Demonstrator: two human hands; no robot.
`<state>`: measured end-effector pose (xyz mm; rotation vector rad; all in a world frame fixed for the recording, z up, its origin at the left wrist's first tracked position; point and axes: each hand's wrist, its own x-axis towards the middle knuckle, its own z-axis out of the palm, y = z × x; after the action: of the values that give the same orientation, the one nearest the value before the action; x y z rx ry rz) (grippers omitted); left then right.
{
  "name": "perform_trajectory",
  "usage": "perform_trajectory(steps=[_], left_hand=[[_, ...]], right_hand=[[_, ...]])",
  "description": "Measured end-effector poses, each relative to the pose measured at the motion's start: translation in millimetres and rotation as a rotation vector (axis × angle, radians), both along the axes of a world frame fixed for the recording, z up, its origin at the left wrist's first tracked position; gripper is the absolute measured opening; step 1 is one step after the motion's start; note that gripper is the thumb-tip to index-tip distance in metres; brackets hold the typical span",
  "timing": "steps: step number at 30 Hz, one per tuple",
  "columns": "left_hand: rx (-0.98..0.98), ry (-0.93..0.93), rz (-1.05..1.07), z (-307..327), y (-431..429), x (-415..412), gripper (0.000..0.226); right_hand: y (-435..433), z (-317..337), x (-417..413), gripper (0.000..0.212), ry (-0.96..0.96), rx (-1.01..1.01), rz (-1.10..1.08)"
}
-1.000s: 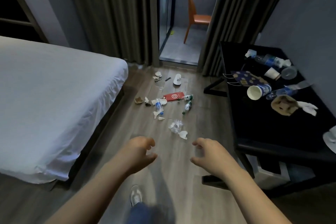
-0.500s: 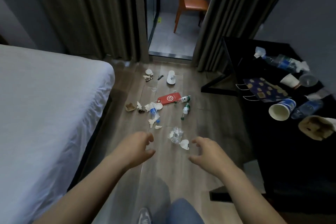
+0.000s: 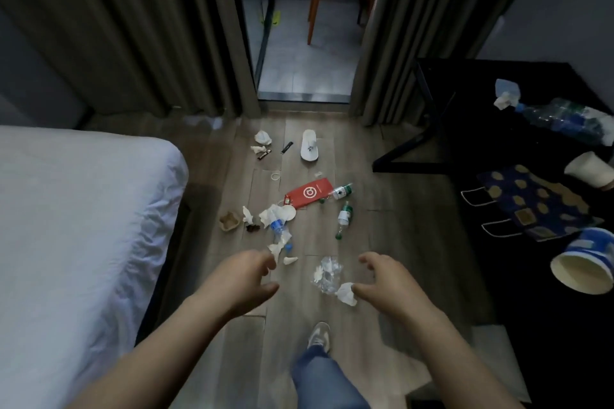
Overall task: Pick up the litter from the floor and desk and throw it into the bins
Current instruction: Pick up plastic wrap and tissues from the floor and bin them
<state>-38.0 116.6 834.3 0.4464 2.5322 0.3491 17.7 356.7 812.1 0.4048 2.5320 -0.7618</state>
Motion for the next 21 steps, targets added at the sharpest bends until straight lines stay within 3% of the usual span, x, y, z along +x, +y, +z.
perform_trajectory(steps=[10, 21], left_hand=[[-0.072, -0.065, -0.136, -100, 51, -159, 0.028], [-0.148, -0.152, -0.292, -366, 76, -239, 0.031]], right_hand=[[40, -100, -112, 0.061, -0.119, -0.027, -0.166], [41, -359, -151, 0.062, -0.218, -0.104, -0.548]])
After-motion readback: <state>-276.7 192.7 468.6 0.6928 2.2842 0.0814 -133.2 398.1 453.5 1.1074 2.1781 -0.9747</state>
